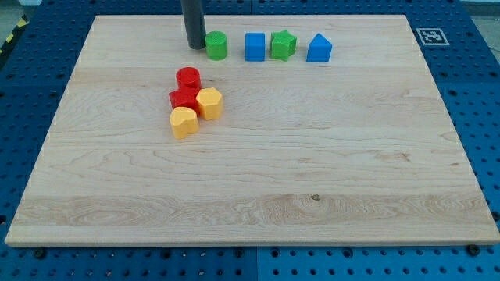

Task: Move green circle towards blue cube

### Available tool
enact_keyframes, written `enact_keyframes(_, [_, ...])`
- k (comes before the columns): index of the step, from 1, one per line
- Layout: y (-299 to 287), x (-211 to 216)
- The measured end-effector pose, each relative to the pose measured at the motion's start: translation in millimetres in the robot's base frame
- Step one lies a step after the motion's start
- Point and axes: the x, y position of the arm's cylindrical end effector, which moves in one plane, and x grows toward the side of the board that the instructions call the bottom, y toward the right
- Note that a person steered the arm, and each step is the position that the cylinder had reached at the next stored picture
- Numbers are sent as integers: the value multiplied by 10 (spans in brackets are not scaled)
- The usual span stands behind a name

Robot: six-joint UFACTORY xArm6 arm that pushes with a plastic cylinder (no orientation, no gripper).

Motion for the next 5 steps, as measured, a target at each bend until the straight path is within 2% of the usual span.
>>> enact_keyframes(5, [-57, 162])
